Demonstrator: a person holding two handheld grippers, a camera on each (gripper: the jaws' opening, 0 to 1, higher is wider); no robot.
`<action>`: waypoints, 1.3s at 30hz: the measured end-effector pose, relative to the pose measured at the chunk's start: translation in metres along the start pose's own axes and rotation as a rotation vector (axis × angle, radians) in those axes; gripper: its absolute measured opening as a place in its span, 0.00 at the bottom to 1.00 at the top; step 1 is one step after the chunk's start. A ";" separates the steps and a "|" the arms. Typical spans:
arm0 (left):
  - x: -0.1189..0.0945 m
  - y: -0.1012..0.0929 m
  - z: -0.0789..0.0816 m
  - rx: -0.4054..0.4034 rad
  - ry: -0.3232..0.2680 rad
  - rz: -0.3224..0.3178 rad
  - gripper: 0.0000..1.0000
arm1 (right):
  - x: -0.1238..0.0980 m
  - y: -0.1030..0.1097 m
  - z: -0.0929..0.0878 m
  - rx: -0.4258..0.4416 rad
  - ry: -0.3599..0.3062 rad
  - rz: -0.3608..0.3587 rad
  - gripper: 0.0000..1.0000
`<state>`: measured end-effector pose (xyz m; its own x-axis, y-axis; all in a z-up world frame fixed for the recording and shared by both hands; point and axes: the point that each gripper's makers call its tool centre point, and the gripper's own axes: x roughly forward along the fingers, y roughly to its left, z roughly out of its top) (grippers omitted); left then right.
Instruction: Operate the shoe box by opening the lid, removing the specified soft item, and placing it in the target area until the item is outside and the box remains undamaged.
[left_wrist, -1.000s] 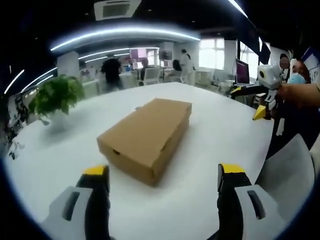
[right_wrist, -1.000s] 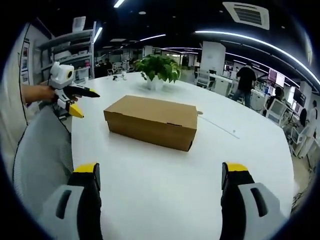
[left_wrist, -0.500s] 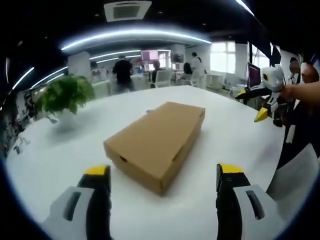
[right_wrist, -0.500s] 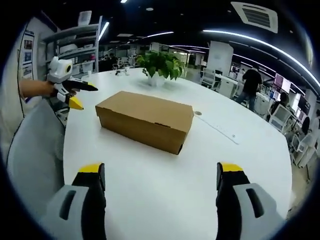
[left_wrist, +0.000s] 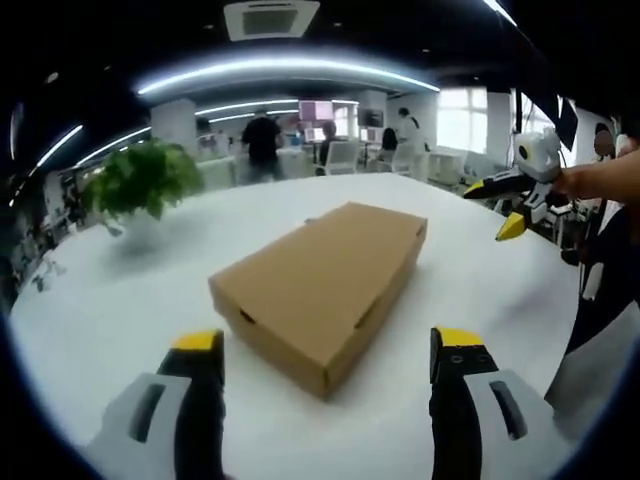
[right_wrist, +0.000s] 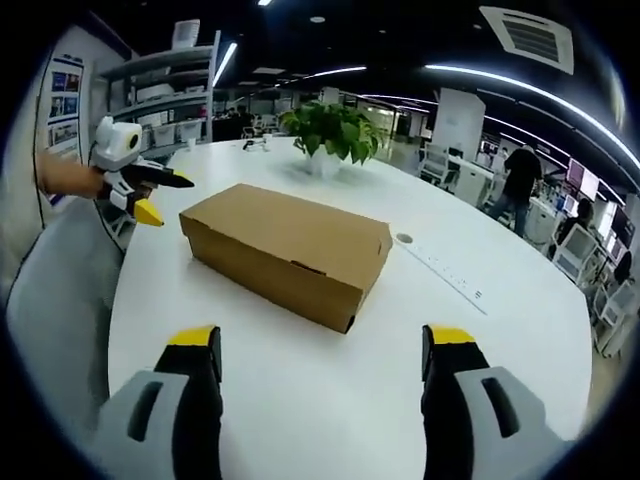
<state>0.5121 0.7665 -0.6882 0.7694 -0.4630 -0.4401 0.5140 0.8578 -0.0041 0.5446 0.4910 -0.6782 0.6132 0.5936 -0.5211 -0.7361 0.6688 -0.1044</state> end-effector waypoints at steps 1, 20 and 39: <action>0.001 0.001 -0.001 -0.005 0.003 0.010 0.87 | 0.003 -0.002 0.001 -0.003 -0.002 0.005 0.75; 0.021 -0.004 -0.019 -0.042 0.046 0.035 0.70 | 0.052 -0.010 0.002 -0.049 0.030 0.056 0.58; 0.039 0.008 -0.025 -0.096 0.066 0.085 0.54 | 0.093 -0.020 0.002 -0.049 0.055 0.065 0.42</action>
<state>0.5366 0.7613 -0.7278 0.7804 -0.3747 -0.5006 0.4069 0.9122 -0.0485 0.6173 0.5341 -0.7226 0.5478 0.6085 -0.5741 -0.7879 0.6060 -0.1095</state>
